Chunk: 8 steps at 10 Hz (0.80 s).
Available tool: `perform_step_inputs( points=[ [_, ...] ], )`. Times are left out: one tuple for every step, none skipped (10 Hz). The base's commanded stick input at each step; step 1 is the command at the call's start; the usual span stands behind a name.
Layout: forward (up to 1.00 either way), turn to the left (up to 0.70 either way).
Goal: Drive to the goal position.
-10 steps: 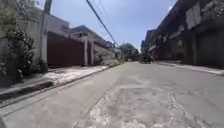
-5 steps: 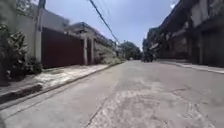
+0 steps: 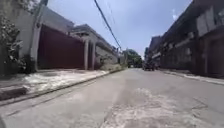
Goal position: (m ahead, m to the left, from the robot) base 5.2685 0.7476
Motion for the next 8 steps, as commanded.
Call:
perform_step_inputs(
  points=[
    [1.00,-0.39],
    [1.00,-0.39],
    [1.00,-0.39],
    [1.00,-0.39],
    [1.00,-0.39],
    [1.00,-0.39],
    [1.00,-0.39],
    [1.00,-0.39]
  ],
)
